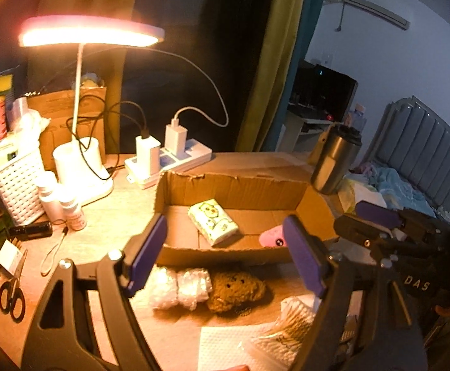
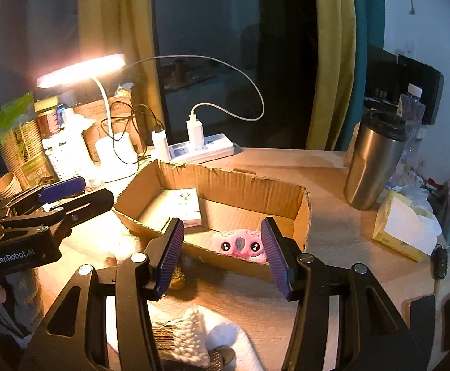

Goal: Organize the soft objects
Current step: 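Open both grippers to release the items and withdraw from the box, then grasp the brown fuzzy plush with the right gripper while the left grasps bubble wrap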

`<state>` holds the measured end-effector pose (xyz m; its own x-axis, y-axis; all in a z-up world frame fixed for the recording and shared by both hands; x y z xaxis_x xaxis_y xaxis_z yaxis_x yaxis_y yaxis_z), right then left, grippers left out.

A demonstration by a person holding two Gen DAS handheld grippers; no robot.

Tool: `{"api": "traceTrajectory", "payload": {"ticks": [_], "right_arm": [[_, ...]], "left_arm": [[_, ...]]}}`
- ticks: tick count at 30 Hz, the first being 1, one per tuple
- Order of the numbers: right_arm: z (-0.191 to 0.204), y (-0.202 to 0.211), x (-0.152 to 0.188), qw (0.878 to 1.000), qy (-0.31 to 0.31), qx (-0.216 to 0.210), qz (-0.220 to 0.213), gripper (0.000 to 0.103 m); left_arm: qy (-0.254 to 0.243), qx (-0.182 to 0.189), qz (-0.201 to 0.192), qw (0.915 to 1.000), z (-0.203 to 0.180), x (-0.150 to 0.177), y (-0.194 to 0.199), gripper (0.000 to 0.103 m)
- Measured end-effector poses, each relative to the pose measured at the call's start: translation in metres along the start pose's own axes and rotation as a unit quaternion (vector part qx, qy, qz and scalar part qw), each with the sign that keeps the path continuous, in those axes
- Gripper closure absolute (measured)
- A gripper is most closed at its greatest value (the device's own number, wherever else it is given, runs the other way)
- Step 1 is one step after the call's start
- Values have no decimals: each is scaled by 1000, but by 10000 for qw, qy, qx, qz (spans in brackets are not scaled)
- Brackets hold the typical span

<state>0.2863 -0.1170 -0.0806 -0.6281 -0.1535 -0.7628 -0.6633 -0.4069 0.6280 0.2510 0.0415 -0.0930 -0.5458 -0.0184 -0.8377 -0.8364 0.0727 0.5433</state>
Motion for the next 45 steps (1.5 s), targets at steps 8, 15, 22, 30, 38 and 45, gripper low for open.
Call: {"api": "traceTrajectory", "payload": {"ticks": [8, 15, 22, 30, 38, 45], "right_arm": [[14, 5, 6, 10000, 44, 20, -28, 48], [36, -9, 16, 9998, 138, -70, 129, 48], [51, -22, 23, 9994, 218, -61, 257, 48], [61, -44, 40, 9985, 186, -57, 521, 48], [71, -67, 53, 9968, 169, -102, 774, 48], [70, -88, 67, 9942, 99, -113, 1064, 48]], "left_arm": [[23, -67, 24, 10000, 15, 14, 13, 24], [168, -228, 88, 9996, 40, 28, 21, 24], [283, -311, 192, 9989, 58, 45, 18, 24], [407, -292, 463, 9977, 74, 69, 4, 24], [526, -224, 637, 9963, 81, 81, -9, 24], [534, -273, 827, 9948, 85, 91, -22, 24]]}}
Point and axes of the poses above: each gripper's, at about its wrist camera, not at the fingertips, and y roughly against the way its jaws point, z to its left, x to its underside, the point moved 6 cm from there along -y, roughly the way its jaws point, and after that the axes turned 12 degrees about -y, right-handed, at the moved point
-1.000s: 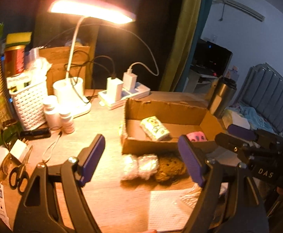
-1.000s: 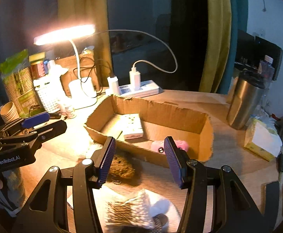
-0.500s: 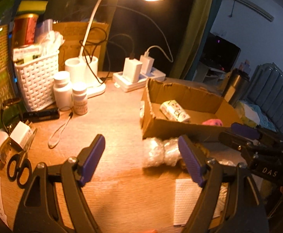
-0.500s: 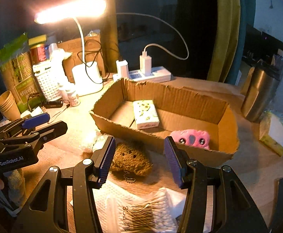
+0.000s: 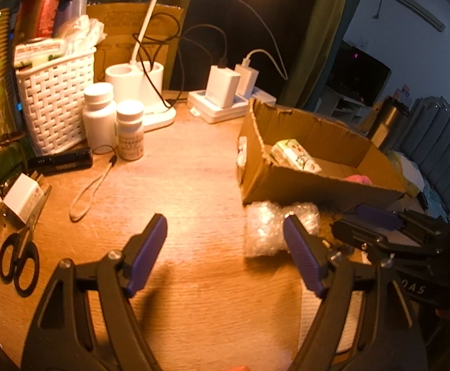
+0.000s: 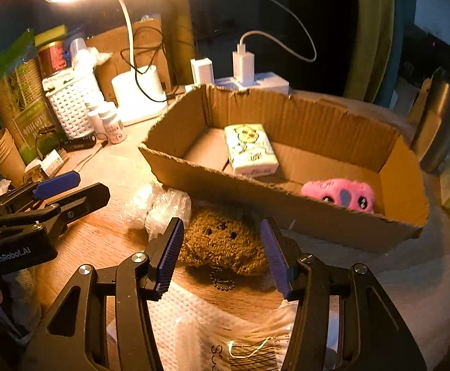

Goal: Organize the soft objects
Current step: 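Grasp the brown fuzzy plush with the right gripper while the left grasps bubble wrap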

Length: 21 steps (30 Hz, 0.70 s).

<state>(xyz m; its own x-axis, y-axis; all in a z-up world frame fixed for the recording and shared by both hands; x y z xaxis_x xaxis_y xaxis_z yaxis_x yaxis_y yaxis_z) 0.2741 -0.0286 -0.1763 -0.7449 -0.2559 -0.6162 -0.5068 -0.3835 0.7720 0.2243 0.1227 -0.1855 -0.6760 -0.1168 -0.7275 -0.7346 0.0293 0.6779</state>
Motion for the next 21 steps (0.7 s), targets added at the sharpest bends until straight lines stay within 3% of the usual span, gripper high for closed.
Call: {"api": "traceTrajectory", "payload": {"ticks": [18, 20, 21], "right_arm": [[-14, -30, 8, 9977, -379, -267, 493, 42], [-13, -30, 8, 9975, -368, -321, 510, 44], [-12, -29, 8, 9973, -366, -391, 505, 51]], "left_arm": [[-46, 273, 408, 9988, -20, 0, -36, 24], [-46, 272, 428, 9987, -20, 0, -38, 24], [-43, 286, 435, 9986, -21, 0, -38, 24]]}}
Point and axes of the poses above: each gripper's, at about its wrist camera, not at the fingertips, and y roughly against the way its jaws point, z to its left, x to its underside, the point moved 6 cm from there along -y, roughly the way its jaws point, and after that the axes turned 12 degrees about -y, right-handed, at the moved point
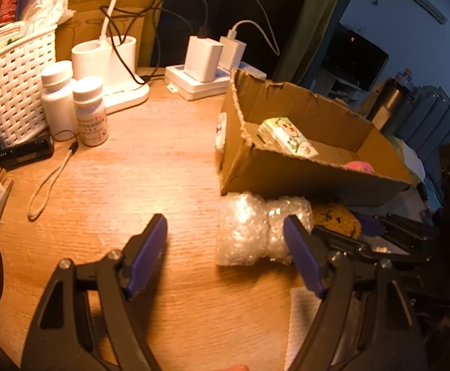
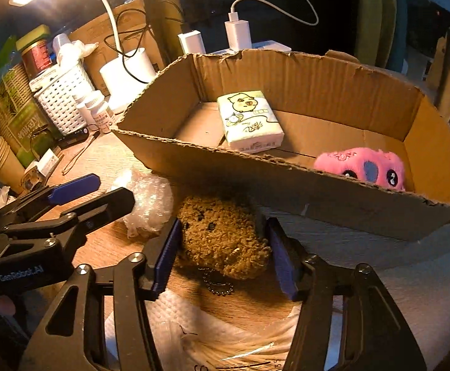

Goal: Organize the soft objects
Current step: 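Grasp the brown fuzzy plush with the right gripper while the left grasps bubble wrap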

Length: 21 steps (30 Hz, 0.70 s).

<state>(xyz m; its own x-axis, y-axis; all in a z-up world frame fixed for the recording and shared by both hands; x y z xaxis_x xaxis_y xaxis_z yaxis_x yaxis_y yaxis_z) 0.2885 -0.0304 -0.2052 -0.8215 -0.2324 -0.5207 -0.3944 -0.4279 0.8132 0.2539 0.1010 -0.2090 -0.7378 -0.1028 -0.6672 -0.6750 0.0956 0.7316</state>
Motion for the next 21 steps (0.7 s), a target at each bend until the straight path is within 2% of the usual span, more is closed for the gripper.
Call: {"api": "traceTrajectory", "payload": {"ticks": [4, 6, 21], "right_arm": [[2, 6, -1, 9998, 14, -189, -36, 62], [1, 13, -2, 9996, -2, -249, -107, 65], [-30, 60, -3, 9984, -172, -71, -530, 66]], "left_arm": [[-70, -27, -8, 10000, -5, -3, 1, 24], [-138, -29, -41, 9999, -9, -5, 2, 24], [-514, 27, 138, 9986, -33, -8, -12, 24]]}}
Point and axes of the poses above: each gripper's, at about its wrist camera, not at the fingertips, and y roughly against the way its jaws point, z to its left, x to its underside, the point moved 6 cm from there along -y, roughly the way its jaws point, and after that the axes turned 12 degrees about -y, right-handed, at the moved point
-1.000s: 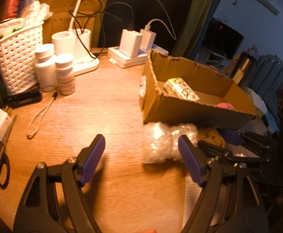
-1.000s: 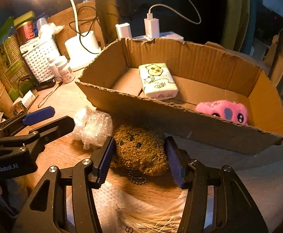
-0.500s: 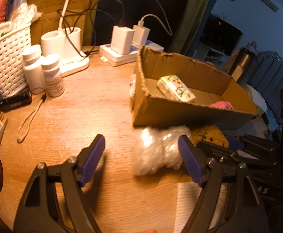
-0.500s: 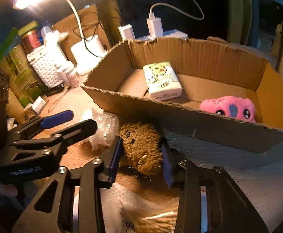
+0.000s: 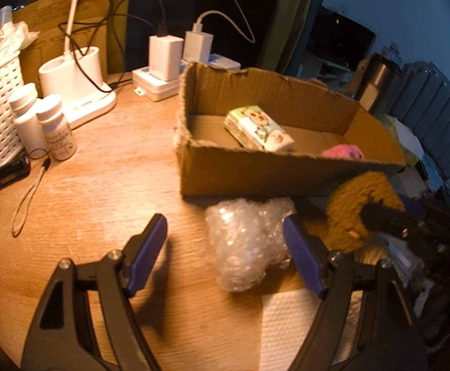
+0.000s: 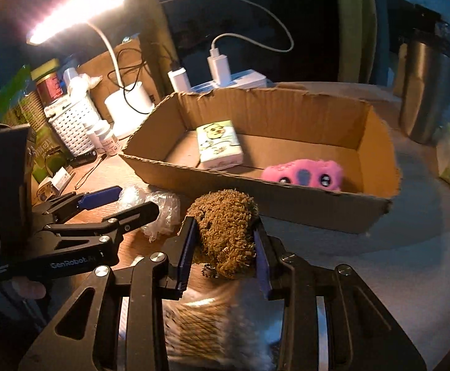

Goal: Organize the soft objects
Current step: 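Grasp the brown fuzzy plush with the right gripper while the left grasps bubble wrap, then carry the brown plush and bubble-wrapped item into the box with both grippers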

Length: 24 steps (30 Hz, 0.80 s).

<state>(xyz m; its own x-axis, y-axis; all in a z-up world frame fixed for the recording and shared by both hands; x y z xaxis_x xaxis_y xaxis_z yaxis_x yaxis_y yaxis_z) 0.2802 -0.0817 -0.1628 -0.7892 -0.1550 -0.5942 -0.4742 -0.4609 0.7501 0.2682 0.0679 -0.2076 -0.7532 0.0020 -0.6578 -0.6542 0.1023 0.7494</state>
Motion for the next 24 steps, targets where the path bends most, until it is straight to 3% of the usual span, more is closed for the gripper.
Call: {"api": "traceTrajectory", "payload": {"ticks": [2, 4, 6, 7, 13, 24], "right_arm": [[-4, 5, 0, 10000, -34, 17, -46, 66], [-6, 9, 0, 9999, -63, 32, -80, 66], [-8, 13, 1, 9999, -86, 44, -108, 66], [-9, 15, 1, 9999, -99, 42, -125, 66], [-8, 28, 0, 9996, -96, 16, -266, 66], [-1, 52, -4, 9988, -2, -45, -491, 66]], "left_arm": [[-46, 60, 11, 10000, -4, 1, -2, 29], [-52, 155, -9, 9999, -7, 2, -2, 48], [-44, 339, 41, 9994, -10, 3, -4, 52], [-88, 324, 31, 9994, -11, 3, -4, 60], [-283, 373, -62, 9989, -22, 1, 7, 65], [-357, 346, -486, 9976, -27, -11, 49, 66]]}}
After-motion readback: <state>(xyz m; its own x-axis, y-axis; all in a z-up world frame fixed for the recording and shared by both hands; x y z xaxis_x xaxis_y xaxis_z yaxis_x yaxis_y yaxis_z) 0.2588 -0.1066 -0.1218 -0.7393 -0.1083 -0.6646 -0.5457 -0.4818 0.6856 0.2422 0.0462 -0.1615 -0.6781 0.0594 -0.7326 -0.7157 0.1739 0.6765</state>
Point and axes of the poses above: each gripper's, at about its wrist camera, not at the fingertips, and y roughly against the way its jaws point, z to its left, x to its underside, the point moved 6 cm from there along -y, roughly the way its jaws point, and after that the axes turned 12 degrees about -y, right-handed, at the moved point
